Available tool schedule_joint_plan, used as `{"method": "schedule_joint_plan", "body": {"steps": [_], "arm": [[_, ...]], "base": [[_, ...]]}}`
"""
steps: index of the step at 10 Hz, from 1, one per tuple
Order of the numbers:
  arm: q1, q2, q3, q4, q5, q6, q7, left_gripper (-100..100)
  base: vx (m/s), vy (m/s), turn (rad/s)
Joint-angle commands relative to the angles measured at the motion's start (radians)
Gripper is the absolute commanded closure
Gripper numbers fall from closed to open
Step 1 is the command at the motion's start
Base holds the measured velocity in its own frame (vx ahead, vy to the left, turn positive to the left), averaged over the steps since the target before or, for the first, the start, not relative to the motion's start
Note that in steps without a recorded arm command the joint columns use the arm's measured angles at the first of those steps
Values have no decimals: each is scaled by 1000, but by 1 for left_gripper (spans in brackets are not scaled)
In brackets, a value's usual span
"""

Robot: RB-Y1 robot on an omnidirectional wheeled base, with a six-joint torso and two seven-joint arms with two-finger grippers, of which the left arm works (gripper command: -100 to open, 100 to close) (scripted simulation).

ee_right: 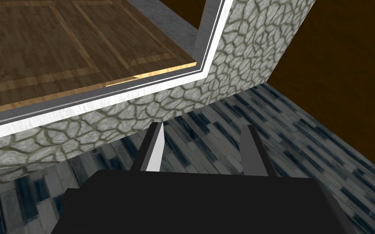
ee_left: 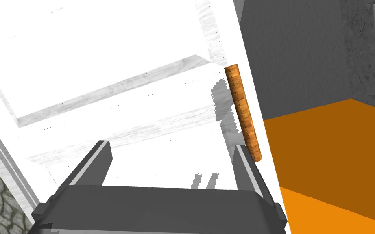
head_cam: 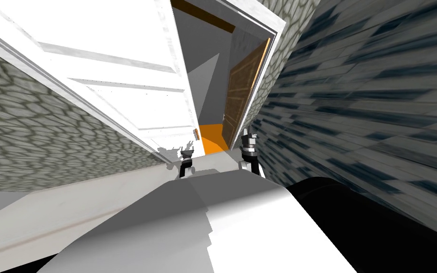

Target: Push the door open

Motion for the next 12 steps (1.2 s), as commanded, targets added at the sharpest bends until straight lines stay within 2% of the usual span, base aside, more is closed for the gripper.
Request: {"method": "schedule_joint_plan", "body": {"steps": [1,7,8,10,11,12], "arm": [[-14,-4,0,40,11,-10,29,-100],[-64,-27,1,179,45,-47,115,-100],[-78,-35,1,219,55,-58,139,-100],[-93,-44,1,259,65,-68,164,-100],[-93,-44,1,259,65,-68,164,-100],[-100,-49,1,279,69,-74,177,-100]], "base": [[93,29,-82],[95,27,-71],[113,56,-106],[122,40,-77],[65,19,-18],[46,16,-34]]}}
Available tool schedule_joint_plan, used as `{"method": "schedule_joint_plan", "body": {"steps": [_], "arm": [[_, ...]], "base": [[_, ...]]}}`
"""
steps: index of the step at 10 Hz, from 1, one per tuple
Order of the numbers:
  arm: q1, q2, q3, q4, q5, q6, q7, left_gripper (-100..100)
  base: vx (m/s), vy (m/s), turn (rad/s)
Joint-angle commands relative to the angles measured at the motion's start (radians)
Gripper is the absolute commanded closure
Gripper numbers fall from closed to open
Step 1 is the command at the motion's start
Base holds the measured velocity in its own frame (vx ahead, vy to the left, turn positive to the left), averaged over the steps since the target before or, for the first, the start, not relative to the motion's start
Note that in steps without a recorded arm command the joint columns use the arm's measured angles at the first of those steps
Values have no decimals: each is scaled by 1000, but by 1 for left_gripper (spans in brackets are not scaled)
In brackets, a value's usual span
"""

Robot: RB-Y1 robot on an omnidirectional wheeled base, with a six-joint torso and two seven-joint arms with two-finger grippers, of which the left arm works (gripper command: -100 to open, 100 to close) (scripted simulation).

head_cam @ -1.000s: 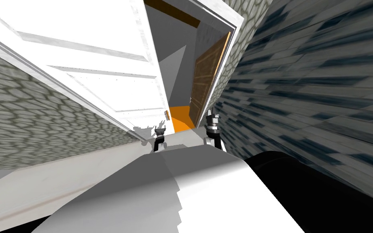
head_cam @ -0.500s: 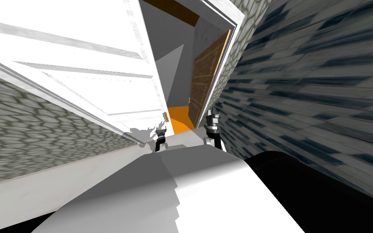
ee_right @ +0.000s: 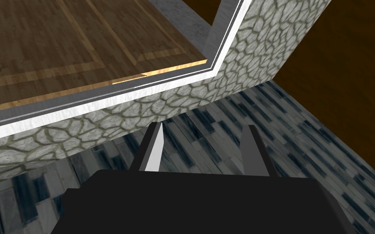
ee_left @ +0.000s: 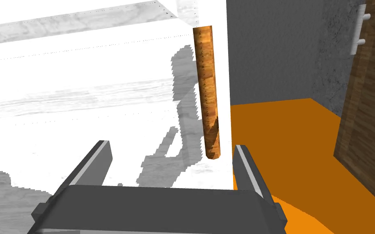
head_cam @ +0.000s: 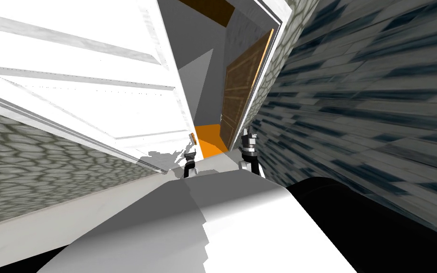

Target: Push the door open

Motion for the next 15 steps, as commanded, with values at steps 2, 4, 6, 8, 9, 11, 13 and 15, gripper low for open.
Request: {"method": "schedule_joint_plan", "body": {"steps": [2,4,6,8,9,11,13,15], "arm": [[-27,-20,0,75,18,-21,47,-100],[-37,-29,0,104,25,-29,65,-100],[-53,-44,1,149,36,-41,92,-100],[-65,-57,1,180,44,-49,112,-100],[-69,-52,1,184,42,-51,107,-100],[-72,-7,4,191,44,-53,113,-100],[-73,4,5,192,45,-53,115,-100],[-74,14,9,194,48,-52,117,-100]], "base": [[97,47,-104],[118,43,-51],[101,46,-72],[93,45,-46],[36,20,-10],[138,31,-20],[131,33,-13],[95,26,-14]]}}
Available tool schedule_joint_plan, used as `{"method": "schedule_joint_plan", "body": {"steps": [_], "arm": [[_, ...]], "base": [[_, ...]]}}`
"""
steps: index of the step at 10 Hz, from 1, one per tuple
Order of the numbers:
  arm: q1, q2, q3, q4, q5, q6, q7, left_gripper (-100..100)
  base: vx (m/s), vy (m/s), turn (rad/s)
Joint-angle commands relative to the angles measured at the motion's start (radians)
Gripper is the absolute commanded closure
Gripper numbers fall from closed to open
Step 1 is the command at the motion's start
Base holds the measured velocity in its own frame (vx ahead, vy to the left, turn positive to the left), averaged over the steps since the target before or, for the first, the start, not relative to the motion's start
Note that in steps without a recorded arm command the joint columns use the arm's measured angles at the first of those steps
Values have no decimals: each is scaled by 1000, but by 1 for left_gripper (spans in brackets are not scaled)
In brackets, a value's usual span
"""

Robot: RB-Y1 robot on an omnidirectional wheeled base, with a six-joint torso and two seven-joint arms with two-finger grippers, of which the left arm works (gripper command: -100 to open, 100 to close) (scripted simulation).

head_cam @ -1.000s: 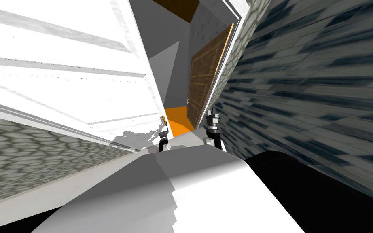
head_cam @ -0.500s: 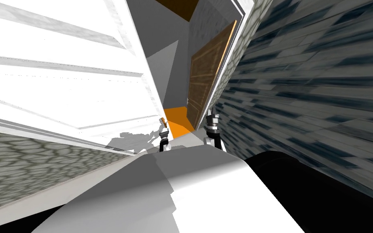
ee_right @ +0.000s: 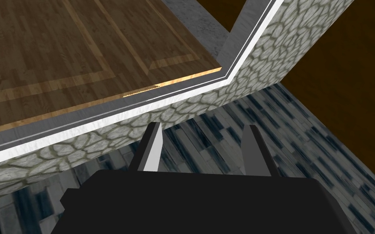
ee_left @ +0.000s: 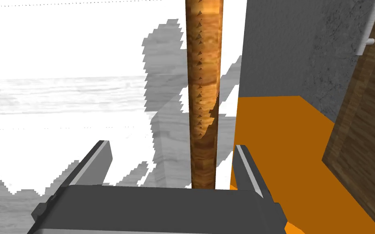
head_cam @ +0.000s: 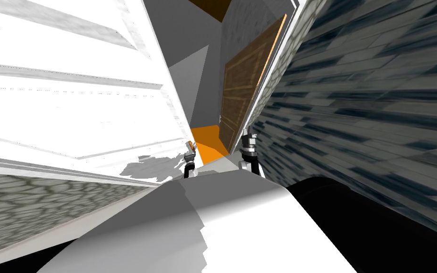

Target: Push the door open

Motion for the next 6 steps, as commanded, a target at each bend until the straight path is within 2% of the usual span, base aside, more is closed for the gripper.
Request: {"method": "schedule_joint_plan", "body": {"steps": [1,3,4,5,6], "arm": [[-3,3,2,4,2,-1,2,-100],[-4,-11,5,7,4,-1,5,-100],[-5,-22,7,8,5,0,6,-100],[-5,-42,8,9,6,0,7,-100],[-6,-34,8,8,5,0,3,-100]], "base": [[176,46,-27],[174,38,-19],[182,33,-17],[161,41,-12],[69,20,-5]]}}
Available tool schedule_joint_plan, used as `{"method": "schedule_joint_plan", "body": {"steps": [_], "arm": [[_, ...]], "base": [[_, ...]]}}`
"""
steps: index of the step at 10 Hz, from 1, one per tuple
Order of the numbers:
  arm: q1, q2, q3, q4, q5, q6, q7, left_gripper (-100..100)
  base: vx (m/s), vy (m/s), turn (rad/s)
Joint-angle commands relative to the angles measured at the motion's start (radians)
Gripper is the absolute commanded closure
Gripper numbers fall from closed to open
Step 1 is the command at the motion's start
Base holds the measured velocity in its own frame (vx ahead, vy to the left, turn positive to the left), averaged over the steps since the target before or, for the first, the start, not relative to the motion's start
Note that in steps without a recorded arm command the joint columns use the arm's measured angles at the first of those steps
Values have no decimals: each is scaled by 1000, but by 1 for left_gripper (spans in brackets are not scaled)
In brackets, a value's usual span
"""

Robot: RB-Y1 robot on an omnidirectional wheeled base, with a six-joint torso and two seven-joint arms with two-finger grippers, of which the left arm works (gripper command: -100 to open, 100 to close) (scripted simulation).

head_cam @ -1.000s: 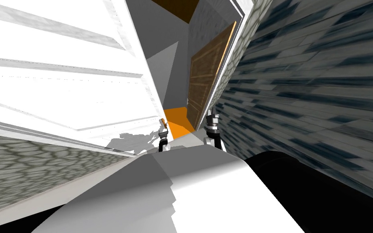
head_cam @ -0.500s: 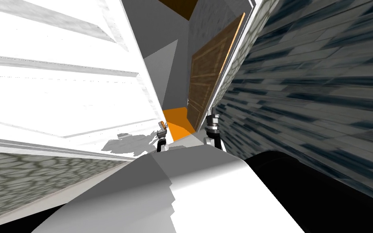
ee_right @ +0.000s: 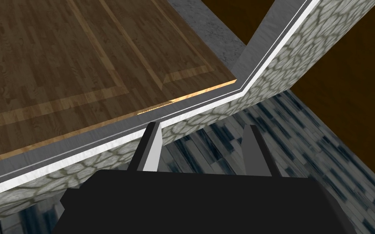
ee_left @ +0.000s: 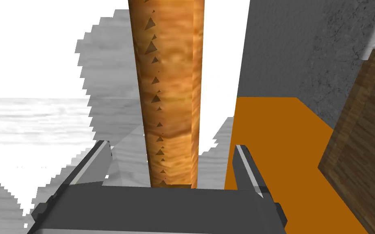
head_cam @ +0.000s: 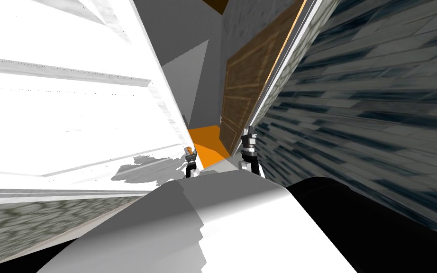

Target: Push the door open

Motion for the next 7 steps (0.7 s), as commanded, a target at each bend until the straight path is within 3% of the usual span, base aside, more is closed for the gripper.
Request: {"method": "schedule_joint_plan", "body": {"steps": [1,6,7], "arm": [[0,2,0,0,0,0,1,100],[0,2,0,0,0,0,1,100],[-1,16,12,-3,8,1,-3,100]], "base": [[-6,-4,5],[-6,-3,-5],[101,-21,-9]]}}
